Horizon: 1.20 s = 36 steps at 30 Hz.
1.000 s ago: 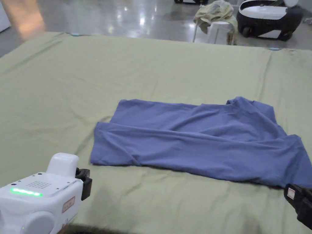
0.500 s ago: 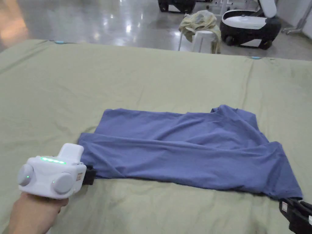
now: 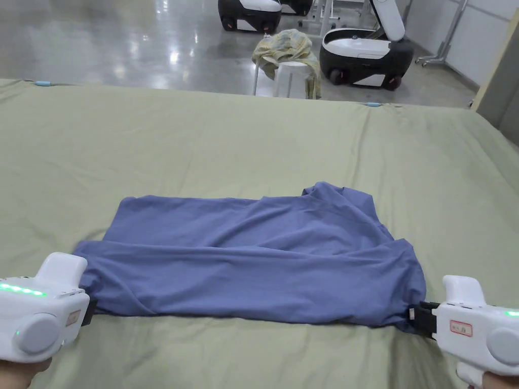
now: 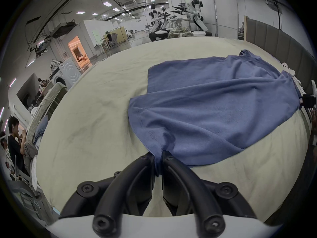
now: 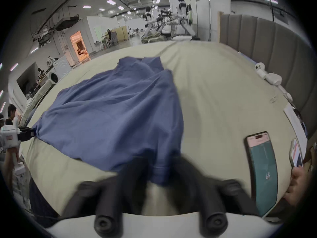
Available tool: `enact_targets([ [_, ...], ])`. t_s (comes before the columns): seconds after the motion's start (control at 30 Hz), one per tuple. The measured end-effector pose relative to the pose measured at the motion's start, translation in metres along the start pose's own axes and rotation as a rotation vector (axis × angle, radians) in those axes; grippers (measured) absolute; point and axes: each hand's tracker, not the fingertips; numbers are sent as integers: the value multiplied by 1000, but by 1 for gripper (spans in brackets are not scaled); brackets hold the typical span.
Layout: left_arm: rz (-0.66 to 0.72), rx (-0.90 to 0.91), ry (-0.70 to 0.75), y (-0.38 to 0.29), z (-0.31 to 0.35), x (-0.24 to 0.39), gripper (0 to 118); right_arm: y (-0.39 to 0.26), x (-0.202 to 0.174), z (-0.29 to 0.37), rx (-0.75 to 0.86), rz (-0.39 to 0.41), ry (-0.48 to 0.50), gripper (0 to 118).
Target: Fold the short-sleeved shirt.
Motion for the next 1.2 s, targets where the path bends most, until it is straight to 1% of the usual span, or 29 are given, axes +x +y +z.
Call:
enact_targets([
  [0.03, -1, 5, -3, 2, 4, -3, 7, 3, -3, 4, 7, 14, -3, 8],
  [0.07, -3, 7, 0, 4, 8, -5, 7, 8, -2, 10, 12, 14, 15, 8],
  [0.1, -1, 18, 4, 6, 14, -7, 7, 14, -1, 20, 25, -5, 51, 8],
  [0.2, 23, 54, -12, 14, 35, -20, 7, 30, -1, 63, 119, -17, 53, 8],
  [0.27, 27, 90, -24, 19, 53, -28, 7, 40, 0, 92, 161, -25, 82, 8],
  [0.4, -16, 146, -36, 25, 90, -35, 7, 45, -10, 143, 219, 21, 85, 8],
  [0.47, -23, 147, -40, 22, 103, -40, 7, 42, -12, 158, 224, 15, 104, 8],
  [0.57, 20, 118, -95, 6, 113, -51, 7, 27, -13, 162, 177, 11, 107, 8],
  [0.7, 55, 43, -147, -30, 97, -54, 7, -15, -6, 136, 27, -48, 130, 8],
  [0.73, 73, 12, -148, -40, 88, -53, 12, -27, -6, 125, -17, -56, 128, 9],
  [0.77, 97, -7, -165, -47, 79, -53, 28, -38, -6, 114, -47, -58, 114, 15],
  [0.8, 127, -7, -185, -51, 73, -52, 54, -46, -7, 106, -67, -54, 100, 31],
  [0.83, 164, 13, -222, -56, 69, -55, 54, -51, -6, 98, -66, -50, 102, 31],
  [0.87, 210, 65, -257, -60, 68, -60, 62, -54, -5, 97, -58, -51, 112, 40],
  [0.9, 257, 124, -282, -65, 71, -67, 77, -56, -5, 99, -24, -60, 146, 58],
  [0.93, 256, 163, -253, -62, 78, -66, 90, -54, -5, 106, 21, -79, 167, 96],
  [0.97, 235, 194, -202, -60, 85, -66, 90, -51, 1, 108, 54, -87, 183, 112],
  [1.0, 186, 265, -142, -57, 96, -63, 90, -45, -1, 114, 104, -73, 192, 117],
  [1.03, 153, 347, -108, -55, 106, -60, 90, -39, -7, 121, 169, -40, 187, 118],
  [1.1, 123, 452, -67, -42, 120, -51, 89, -27, -24, 133, 304, 28, 165, 117],
  [1.13, 121, 470, -84, -35, 121, -47, 88, -20, -33, 135, 345, 57, 153, 113],
  [1.17, 121, 474, -79, -29, 121, -43, 85, -15, -43, 135, 376, 80, 133, 102],
  [1.2, 124, 450, -61, -20, 112, -40, 72, -11, -54, 134, 424, 100, 104, 72],
])
